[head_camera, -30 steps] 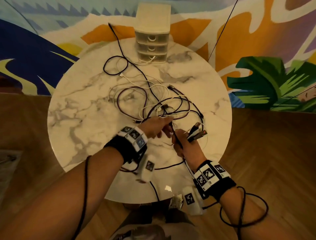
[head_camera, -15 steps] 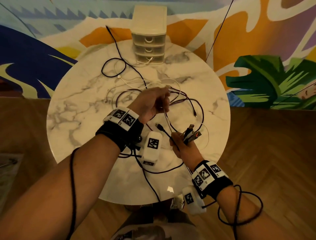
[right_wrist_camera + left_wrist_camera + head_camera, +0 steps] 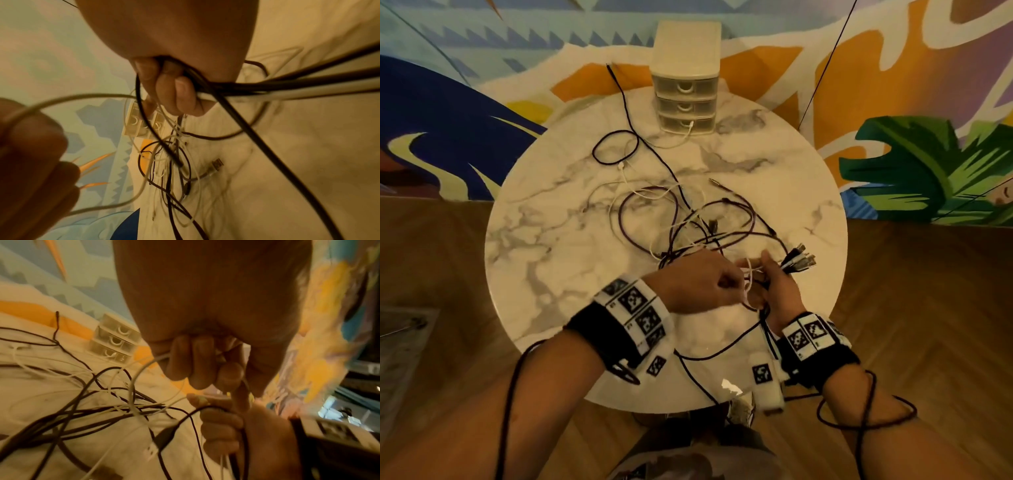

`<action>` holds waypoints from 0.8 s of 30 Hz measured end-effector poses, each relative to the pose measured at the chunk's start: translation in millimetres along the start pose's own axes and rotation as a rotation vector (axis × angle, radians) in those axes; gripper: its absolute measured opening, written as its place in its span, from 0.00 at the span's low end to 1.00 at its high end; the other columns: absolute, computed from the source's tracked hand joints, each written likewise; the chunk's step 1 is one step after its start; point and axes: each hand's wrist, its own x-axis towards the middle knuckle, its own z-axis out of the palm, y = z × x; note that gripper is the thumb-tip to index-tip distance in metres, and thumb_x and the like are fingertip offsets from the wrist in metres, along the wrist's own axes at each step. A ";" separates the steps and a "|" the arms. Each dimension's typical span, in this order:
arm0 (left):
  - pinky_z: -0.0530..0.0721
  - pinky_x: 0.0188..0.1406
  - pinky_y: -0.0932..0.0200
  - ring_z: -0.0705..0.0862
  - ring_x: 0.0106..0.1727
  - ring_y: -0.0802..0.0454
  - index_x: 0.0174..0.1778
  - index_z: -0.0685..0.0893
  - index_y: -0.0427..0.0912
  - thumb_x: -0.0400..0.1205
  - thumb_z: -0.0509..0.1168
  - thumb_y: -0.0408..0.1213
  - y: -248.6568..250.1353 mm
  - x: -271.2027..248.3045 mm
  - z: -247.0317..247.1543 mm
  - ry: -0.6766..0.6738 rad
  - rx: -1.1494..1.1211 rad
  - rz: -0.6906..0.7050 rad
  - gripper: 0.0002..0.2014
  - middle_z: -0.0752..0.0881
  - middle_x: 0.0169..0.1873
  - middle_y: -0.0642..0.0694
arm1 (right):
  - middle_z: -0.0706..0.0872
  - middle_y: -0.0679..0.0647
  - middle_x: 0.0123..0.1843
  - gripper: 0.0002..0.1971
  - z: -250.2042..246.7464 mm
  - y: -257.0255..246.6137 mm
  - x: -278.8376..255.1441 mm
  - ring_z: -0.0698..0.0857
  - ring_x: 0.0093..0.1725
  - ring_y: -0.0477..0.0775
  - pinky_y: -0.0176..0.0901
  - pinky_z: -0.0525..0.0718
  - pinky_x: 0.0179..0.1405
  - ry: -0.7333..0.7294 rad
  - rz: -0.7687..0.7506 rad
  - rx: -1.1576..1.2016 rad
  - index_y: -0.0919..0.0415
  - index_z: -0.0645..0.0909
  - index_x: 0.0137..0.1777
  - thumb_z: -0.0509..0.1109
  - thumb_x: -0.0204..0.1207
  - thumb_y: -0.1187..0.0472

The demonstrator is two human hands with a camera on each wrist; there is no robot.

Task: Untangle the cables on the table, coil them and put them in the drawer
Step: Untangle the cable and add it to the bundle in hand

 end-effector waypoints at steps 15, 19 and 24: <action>0.65 0.16 0.67 0.69 0.24 0.56 0.40 0.82 0.38 0.82 0.64 0.41 -26.8 47.0 12.1 0.154 -0.967 -0.649 0.10 0.83 0.32 0.44 | 0.66 0.52 0.22 0.19 12.7 12.0 -25.8 0.62 0.21 0.48 0.38 0.59 0.22 -0.170 -0.180 -0.400 0.57 0.69 0.32 0.59 0.85 0.51; 0.71 0.16 0.67 0.70 0.23 0.55 0.35 0.82 0.33 0.79 0.65 0.30 -18.6 59.9 -13.9 0.432 -1.234 -0.633 0.07 0.79 0.21 0.46 | 0.68 0.43 0.21 0.18 12.9 11.5 -31.7 0.65 0.20 0.41 0.32 0.65 0.21 -0.210 -0.229 -0.439 0.54 0.68 0.31 0.57 0.86 0.57; 0.68 0.16 0.66 0.67 0.19 0.54 0.38 0.83 0.38 0.83 0.61 0.34 -12.7 61.1 -27.5 0.492 -0.928 -0.524 0.09 0.70 0.14 0.50 | 0.68 0.43 0.20 0.18 13.4 23.9 -37.0 0.63 0.20 0.40 0.30 0.62 0.20 -0.268 -0.139 -0.354 0.56 0.71 0.30 0.61 0.84 0.57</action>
